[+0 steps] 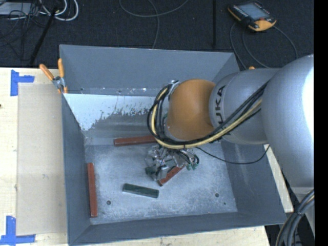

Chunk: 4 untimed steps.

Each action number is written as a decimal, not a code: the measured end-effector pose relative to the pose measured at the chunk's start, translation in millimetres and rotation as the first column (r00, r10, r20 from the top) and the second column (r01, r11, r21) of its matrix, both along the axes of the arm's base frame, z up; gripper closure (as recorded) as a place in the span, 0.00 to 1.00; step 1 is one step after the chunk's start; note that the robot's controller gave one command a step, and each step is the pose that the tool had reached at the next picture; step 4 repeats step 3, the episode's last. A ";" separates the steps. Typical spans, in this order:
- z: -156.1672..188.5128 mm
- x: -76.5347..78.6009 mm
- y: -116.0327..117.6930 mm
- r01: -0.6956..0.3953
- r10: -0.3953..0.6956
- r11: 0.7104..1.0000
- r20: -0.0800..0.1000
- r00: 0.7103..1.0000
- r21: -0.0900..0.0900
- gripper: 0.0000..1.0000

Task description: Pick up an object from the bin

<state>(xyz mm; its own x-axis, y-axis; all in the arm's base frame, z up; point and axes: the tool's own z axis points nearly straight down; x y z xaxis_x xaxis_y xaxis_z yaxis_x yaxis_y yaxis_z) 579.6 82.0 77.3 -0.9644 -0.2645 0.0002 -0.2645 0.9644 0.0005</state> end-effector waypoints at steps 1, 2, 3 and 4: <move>151.7 -21.2 1.3 0.028 -0.028 1.000 0.003 1.000 0.000 1.00; 151.0 -21.6 1.4 0.027 -0.027 1.000 0.001 1.000 0.000 1.00; 115.2 -63.0 -12.9 0.036 -0.036 0.999 0.004 0.999 0.001 1.00; 115.2 -63.0 -12.9 0.036 -0.036 0.999 0.004 0.999 0.001 1.00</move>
Offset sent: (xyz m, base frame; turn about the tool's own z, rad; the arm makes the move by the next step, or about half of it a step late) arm 0.0000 0.0000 0.0000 0.0000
